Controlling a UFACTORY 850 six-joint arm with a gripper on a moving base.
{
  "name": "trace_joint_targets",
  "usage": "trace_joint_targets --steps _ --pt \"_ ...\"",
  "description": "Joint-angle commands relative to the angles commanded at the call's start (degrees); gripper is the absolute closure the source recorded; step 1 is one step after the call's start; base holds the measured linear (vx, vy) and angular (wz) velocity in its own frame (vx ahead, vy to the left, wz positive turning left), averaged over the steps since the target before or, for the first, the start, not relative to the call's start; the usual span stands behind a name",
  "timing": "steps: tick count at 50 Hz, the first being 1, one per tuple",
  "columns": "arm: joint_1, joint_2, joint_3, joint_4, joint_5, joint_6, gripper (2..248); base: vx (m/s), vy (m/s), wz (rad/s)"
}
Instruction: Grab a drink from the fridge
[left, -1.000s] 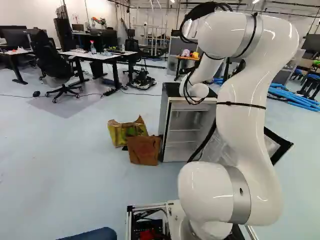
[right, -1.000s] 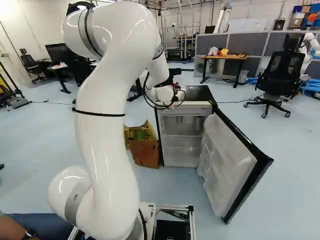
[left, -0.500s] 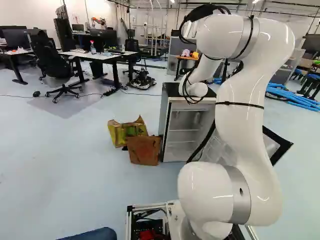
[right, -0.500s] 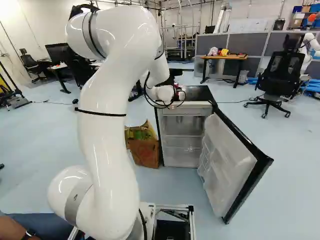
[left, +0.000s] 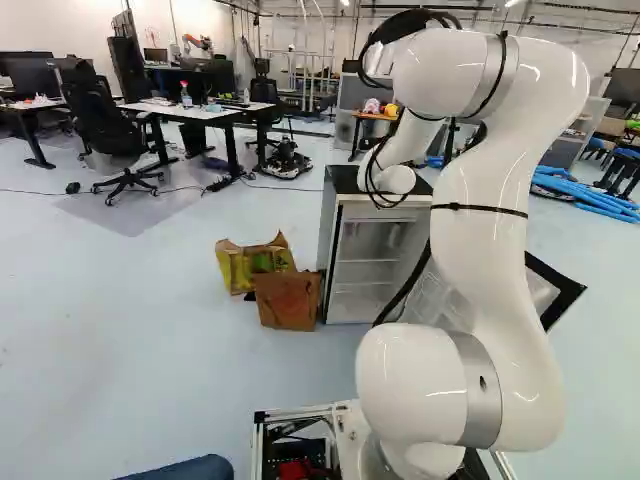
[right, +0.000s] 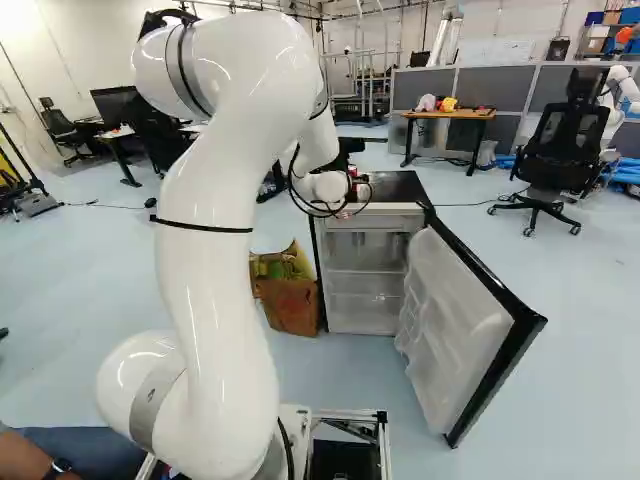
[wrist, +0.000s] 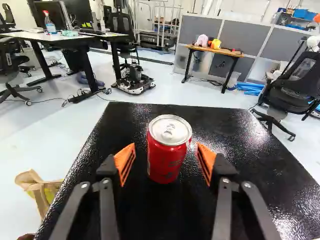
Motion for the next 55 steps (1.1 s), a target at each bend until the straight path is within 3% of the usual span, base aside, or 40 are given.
trace_joint_targets --steps 3,4,8,9,55 --pt "0.0 0.0 0.0 0.0 0.0 0.0 71 0.0 0.0 0.0" --pt "0.0 0.0 0.0 0.0 0.0 0.0 34 0.0 0.0 0.0" --pt "0.0 0.0 0.1 0.0 0.0 0.0 34 0.0 0.0 0.0" --pt "0.0 0.1 0.1 0.0 0.0 0.0 4 0.0 0.0 0.0" --pt "-1.6 10.6 13.6 0.0 0.0 0.0 3 0.0 0.0 0.0"
